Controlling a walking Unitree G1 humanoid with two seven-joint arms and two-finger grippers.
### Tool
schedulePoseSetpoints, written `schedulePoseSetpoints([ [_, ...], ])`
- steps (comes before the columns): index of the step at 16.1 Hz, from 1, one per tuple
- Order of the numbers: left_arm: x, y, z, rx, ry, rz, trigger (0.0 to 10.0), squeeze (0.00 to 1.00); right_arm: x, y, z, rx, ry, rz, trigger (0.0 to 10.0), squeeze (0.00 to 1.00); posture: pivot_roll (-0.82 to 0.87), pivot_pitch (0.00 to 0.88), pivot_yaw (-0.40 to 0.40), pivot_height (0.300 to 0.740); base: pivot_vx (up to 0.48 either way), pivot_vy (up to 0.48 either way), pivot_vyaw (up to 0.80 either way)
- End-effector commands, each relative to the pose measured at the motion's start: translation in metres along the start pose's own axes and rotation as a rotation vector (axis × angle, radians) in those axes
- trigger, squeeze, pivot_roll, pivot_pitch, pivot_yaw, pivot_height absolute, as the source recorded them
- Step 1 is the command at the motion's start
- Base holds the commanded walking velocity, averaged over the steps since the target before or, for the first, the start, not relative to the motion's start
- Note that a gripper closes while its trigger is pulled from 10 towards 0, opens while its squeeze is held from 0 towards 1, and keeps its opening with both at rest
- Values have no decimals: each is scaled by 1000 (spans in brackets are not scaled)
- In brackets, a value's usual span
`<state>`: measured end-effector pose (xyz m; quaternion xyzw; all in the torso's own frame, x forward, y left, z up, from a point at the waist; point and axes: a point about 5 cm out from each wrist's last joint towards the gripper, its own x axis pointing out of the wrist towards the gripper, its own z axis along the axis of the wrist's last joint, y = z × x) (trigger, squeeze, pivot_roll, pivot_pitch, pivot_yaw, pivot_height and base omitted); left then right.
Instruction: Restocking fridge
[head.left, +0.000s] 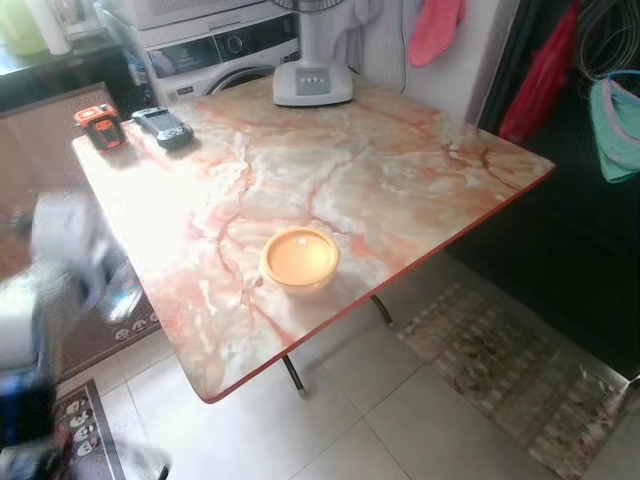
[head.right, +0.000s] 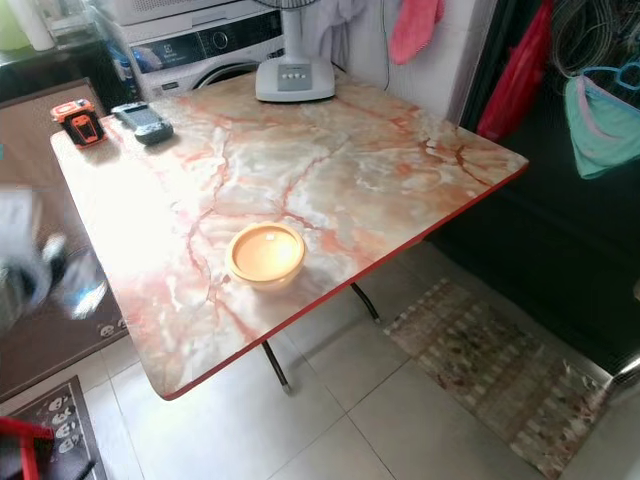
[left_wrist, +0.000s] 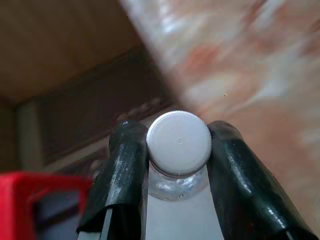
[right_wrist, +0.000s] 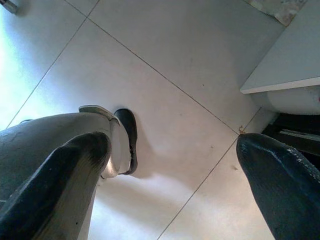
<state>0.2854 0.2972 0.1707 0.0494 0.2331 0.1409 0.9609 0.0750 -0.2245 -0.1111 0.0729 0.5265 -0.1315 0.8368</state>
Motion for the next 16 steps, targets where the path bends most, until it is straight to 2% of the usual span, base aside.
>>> schedulePoseSetpoints([
  [1,9,16,-30,-6,24,71,10000,0,-1,6,-11,-12,44,28,10000,0,131,0,31,740,0,0,0],
  [2,13,21,-58,-9,75,106,10000,0,-1,6,-10,-16,46,30,10000,0,127,0,28,740,0,0,0],
  [3,15,19,-72,-23,44,89,10000,0,-1,5,-10,-19,48,30,10000,0,130,0,28,740,0,0,0],
  [4,17,19,-85,-13,55,96,10000,0,-1,5,-10,-20,48,32,10000,0,122,0,27,740,0,0,0],
  [5,21,14,-108,52,52,93,10000,0,-1,6,-10,-24,47,34,10000,0,117,0,27,740,0,0,0],
  [6,23,3,-141,44,108,15,10000,0,-1,6,-10,-28,46,35,10000,0,115,0,33,740,0,0,0],
  [7,23,1,-145,29,117,-1,10000,0,-1,6,-10,-28,45,35,10000,0,115,0,33,740,0,0,0],
  [8,21,-13,-177,48,165,-72,10000,0,-1,6,-10,-21,39,31,10000,0,111,0,34,740,0,0,0],
  [9,19,-20,-190,105,188,-104,10000,0,-1,6,-10,-23,39,30,10000,0,108,0,35,740,0,0,0],
  [10,13,-32,-217,205,266,-156,10000,0,-1,6,-10,-25,42,31,10000,0,91,0,46,740,0,0,0],
  [11,6,-37,-237,165,329,-163,10000,0,-1,7,-11,-12,41,25,10000,0,72,0,57,740,0,0,0],
  [12,4,-38,-241,136,335,-162,10000,0,-2,7,-11,-3,40,22,10000,0,60,0,64,740,0,0,0],
  [14,-7,-46,-266,228,425,-165,10000,0,-2,6,-13,33,30,8,10000,0,31,0,77,740,0,0,0],
  [15,-8,-51,-269,243,417,-161,10000,0,-3,6,-14,64,19,-2,10000,0,27,0,82,740,0,0,0],
  [16,-4,-62,-264,226,381,-175,10000,0,-3,6,-15,64,18,1,10000,0,21,0,85,740,0,0,0],
])
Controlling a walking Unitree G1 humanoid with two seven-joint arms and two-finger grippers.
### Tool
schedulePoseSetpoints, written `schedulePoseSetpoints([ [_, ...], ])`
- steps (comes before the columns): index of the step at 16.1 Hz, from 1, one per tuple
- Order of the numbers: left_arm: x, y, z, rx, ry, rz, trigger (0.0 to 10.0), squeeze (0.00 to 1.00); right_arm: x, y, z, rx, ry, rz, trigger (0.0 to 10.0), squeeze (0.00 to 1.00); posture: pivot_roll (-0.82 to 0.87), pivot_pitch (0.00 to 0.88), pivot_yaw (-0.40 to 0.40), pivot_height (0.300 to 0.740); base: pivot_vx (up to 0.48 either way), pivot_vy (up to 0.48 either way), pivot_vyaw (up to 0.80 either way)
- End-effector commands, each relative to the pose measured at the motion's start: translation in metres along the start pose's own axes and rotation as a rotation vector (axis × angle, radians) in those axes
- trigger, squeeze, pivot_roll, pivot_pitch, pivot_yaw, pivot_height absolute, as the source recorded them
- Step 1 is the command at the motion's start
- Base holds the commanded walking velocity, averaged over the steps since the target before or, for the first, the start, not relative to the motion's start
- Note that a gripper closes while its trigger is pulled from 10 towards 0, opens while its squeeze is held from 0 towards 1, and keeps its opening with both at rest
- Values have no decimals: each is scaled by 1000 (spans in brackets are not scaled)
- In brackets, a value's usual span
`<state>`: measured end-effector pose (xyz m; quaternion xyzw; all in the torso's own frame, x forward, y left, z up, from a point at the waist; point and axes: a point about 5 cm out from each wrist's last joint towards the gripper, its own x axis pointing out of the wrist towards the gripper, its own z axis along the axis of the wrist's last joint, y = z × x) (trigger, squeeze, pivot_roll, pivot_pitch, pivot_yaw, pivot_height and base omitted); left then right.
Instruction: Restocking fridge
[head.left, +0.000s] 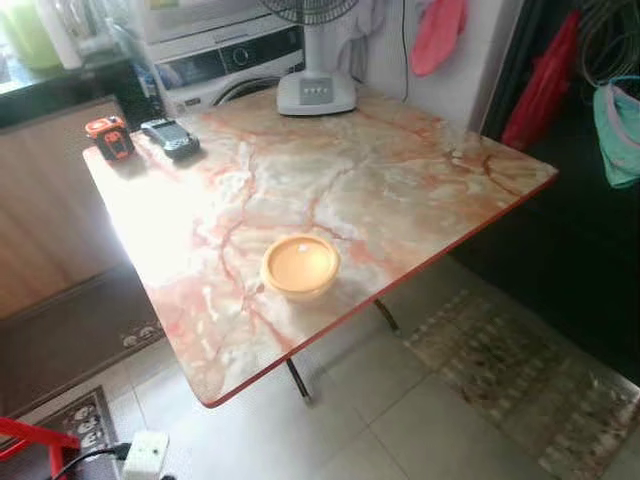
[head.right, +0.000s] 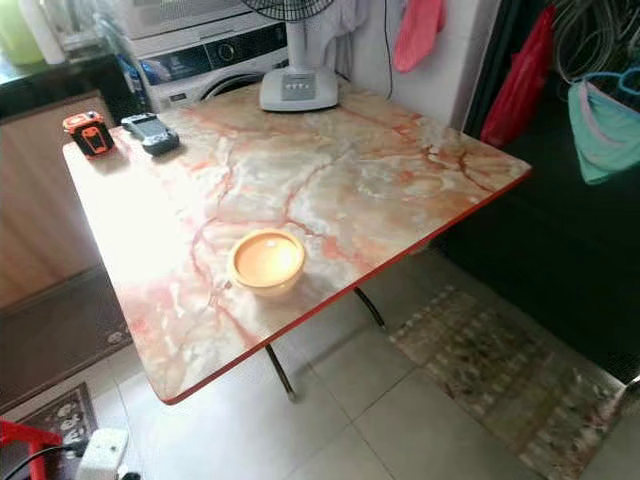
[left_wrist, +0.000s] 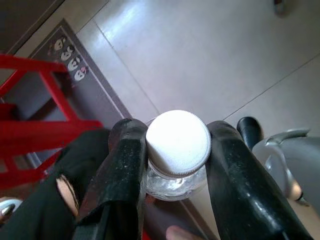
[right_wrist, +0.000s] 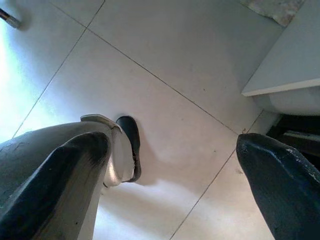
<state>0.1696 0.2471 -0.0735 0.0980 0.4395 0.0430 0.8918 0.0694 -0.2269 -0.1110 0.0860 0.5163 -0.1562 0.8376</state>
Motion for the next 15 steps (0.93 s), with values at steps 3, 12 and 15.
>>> schedulePoseSetpoints([
  [3,4,-12,10,45,-22,-17,10000,0,-2,9,-12,22,29,27,10000,0,7,0,87,740,0,0,0],
  [12,3,-15,-3,-13,27,17,10000,0,-3,6,-13,11,31,24,10000,0,-7,0,94,740,0,0,0],
  [15,2,-18,-7,15,36,3,10000,0,-3,7,-13,13,29,26,10000,0,-6,0,92,740,-81,0,0],
])
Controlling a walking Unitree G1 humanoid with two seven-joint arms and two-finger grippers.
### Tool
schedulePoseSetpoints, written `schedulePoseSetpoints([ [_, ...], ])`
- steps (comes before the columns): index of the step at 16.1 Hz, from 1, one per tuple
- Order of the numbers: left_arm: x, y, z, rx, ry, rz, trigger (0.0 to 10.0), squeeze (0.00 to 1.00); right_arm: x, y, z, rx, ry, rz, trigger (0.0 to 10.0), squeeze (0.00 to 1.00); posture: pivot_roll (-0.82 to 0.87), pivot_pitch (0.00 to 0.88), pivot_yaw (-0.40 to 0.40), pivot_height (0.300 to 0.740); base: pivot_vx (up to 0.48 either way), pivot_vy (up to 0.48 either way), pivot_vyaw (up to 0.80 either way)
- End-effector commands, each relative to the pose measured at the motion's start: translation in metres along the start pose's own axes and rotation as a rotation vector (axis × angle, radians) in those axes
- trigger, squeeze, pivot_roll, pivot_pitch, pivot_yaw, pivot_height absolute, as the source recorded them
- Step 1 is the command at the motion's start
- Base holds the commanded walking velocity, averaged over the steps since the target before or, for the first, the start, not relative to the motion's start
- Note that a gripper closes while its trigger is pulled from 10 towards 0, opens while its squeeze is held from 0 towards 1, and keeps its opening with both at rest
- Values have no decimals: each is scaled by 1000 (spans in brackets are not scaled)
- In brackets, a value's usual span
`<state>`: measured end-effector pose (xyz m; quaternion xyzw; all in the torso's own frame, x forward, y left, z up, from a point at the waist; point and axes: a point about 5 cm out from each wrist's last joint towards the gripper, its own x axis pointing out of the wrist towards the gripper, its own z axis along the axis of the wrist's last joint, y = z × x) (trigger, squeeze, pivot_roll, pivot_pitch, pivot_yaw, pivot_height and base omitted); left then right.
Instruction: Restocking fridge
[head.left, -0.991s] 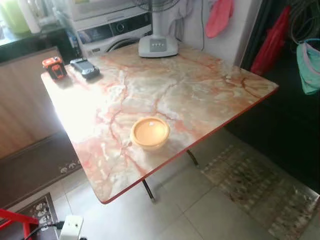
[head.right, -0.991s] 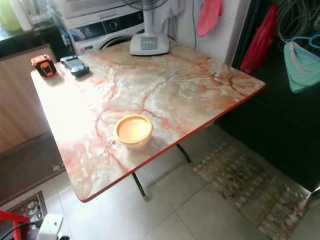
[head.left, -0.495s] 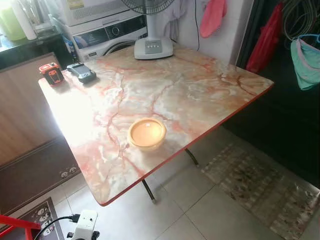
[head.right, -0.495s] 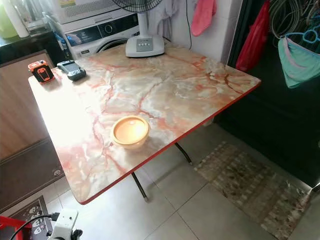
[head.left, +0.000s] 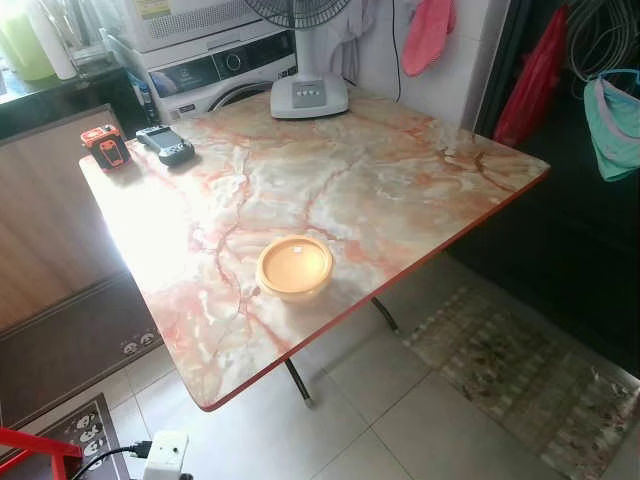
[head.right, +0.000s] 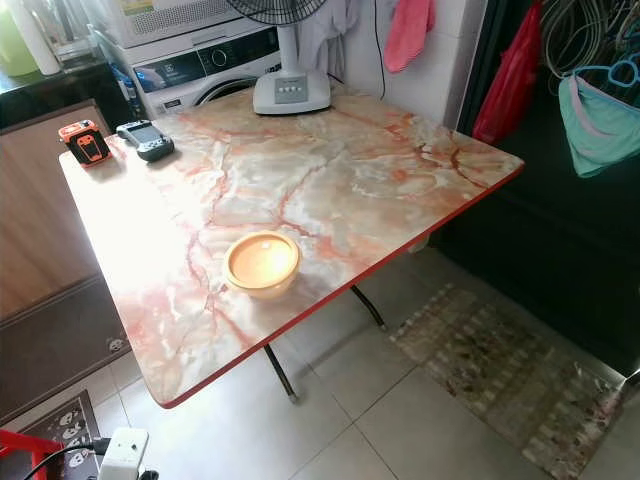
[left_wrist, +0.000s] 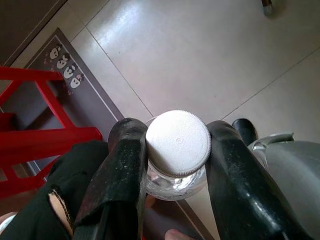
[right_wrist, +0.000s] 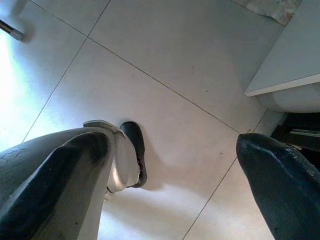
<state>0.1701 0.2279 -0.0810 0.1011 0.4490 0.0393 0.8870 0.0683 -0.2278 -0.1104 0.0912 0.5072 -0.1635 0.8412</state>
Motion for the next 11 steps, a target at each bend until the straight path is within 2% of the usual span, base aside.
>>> schedulePoseSetpoints([
  [1,-2,0,-7,23,15,-4,10000,0,-2,8,-13,-4,46,31,10000,0,-1,0,91,740,-277,0,0],
  [4,-1,-2,-6,-15,14,4,10000,0,-2,8,-13,-24,52,37,10000,0,12,0,84,740,-291,0,0],
  [11,-1,-3,-4,-7,15,2,10000,0,-2,8,-14,-29,53,38,10000,0,0,0,87,740,-289,0,0],
])
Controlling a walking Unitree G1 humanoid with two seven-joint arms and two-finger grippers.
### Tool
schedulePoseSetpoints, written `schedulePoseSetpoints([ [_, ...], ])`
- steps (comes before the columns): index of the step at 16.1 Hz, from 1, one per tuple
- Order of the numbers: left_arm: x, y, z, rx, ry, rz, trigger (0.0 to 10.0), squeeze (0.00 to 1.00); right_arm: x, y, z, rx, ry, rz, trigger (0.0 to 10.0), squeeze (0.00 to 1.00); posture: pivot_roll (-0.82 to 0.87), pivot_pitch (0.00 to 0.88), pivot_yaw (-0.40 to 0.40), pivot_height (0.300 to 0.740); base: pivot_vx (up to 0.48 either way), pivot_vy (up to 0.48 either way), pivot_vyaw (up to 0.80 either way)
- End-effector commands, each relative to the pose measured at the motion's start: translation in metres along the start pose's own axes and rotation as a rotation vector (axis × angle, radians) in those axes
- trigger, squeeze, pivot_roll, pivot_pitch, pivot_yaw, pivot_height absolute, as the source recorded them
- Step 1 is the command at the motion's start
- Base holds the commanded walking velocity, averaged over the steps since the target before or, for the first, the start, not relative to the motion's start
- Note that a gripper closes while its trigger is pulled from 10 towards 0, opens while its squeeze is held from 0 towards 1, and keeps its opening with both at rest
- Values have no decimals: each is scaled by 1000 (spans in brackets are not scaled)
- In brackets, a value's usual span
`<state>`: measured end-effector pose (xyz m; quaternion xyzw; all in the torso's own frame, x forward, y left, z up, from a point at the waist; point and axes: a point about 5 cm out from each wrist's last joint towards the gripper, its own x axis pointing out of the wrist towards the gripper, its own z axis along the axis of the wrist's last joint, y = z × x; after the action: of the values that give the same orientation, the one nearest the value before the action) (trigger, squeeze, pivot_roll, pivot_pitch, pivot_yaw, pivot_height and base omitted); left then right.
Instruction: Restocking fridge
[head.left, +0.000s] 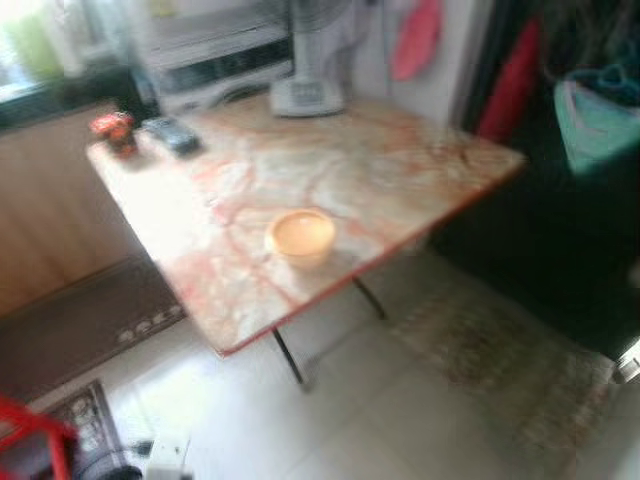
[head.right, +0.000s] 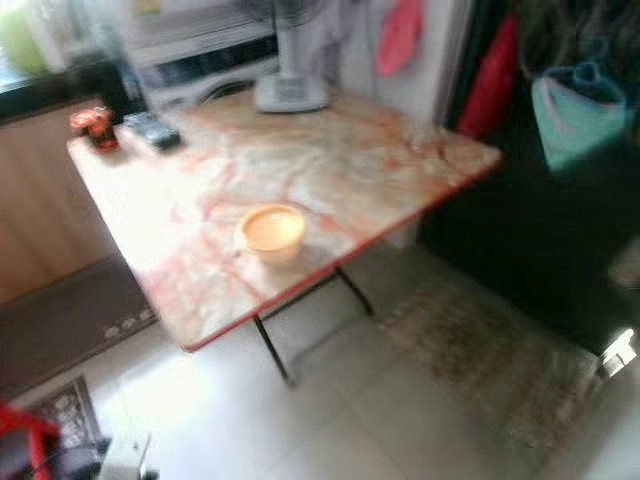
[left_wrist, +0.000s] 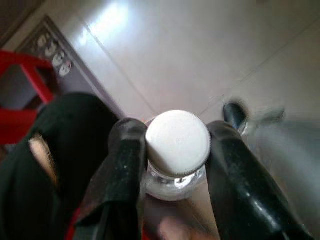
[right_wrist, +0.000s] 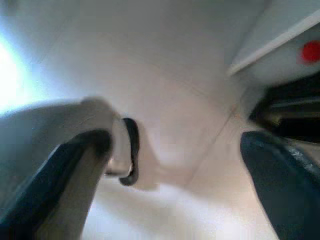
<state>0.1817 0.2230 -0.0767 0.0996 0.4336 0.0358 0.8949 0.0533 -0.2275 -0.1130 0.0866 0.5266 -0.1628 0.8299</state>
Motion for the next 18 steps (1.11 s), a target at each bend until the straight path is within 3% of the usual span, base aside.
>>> schedulePoseSetpoints([
  [1,-4,1,-16,-3,51,9,10000,0,2,13,1,-19,10,48,10000,0,3,0,85,740,0,0,0],
  [7,-4,-2,-18,-12,63,3,10000,0,2,11,1,18,11,12,10000,0,-6,0,80,740,0,0,0],
  [15,-4,-1,-20,-132,85,4,10000,0,2,12,-1,7,31,5,10000,0,-11,0,85,740,0,0,-755],
  [18,-6,5,-27,-121,93,15,10000,0,2,10,-2,5,31,8,10000,0,-3,0,74,740,0,0,-783],
])
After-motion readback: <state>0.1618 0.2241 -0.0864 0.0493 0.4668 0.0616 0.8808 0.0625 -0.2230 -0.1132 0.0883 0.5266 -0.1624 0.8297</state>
